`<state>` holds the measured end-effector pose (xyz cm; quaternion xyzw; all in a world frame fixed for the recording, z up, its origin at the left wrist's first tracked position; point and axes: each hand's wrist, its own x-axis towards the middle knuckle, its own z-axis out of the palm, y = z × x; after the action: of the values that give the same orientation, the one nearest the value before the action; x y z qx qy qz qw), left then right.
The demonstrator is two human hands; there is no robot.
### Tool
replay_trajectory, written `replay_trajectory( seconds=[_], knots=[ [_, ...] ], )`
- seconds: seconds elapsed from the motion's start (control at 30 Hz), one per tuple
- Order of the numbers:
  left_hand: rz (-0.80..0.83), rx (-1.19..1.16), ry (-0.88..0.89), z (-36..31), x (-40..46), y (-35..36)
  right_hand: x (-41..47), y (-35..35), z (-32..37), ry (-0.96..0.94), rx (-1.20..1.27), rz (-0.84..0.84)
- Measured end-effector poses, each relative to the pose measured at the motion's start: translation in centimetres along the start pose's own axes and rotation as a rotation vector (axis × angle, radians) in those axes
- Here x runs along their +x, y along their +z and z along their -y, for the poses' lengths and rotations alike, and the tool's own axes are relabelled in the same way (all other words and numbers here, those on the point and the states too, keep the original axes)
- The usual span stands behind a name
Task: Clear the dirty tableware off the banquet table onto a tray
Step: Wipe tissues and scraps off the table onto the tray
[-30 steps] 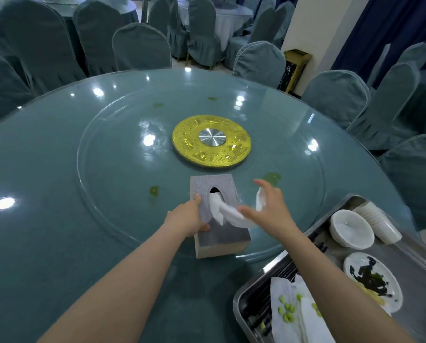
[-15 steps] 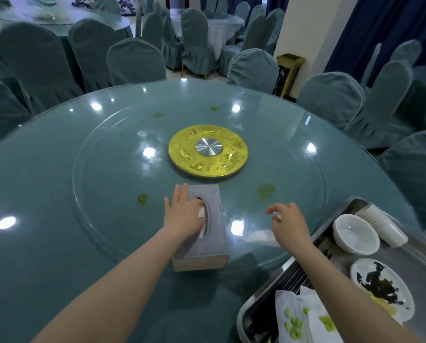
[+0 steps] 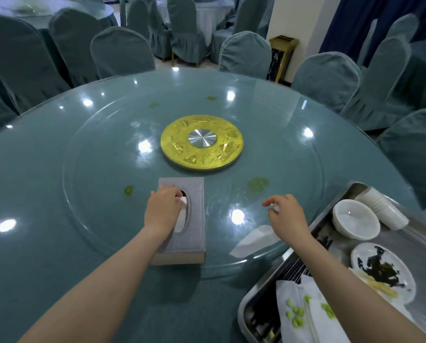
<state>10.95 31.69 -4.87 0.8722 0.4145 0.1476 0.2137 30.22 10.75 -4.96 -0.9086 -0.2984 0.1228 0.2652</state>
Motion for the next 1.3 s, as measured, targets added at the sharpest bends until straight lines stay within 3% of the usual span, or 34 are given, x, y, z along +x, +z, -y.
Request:
replay_trajectory(
  seconds=[0.4,0.53,0.67,0.97,1.3],
  knots=[
    [0.021,0.01,0.001,1.9,-0.4,-2.2,-0.8,0.6,2.2,-0.039,0.205,0.062],
    [-0.017,-0.116,-0.005,2.9,-1.3,-2.6,-1.0,1.7,4.3,-0.082,0.145,0.103],
    [0.08,-0.266,-0.018,4.3,-1.9,-3.2,-1.2,3.8,7.6,-0.216,0.112,0.121],
    [0.249,-0.158,-0.043,7.3,-4.0,-3.4,-0.5,9.8,16.4,-0.439,-0.057,0.2],
    [0.346,-0.086,0.001,8.1,-3.5,-4.0,1.6,11.3,18.5,-0.484,-0.187,0.148]
  ],
)
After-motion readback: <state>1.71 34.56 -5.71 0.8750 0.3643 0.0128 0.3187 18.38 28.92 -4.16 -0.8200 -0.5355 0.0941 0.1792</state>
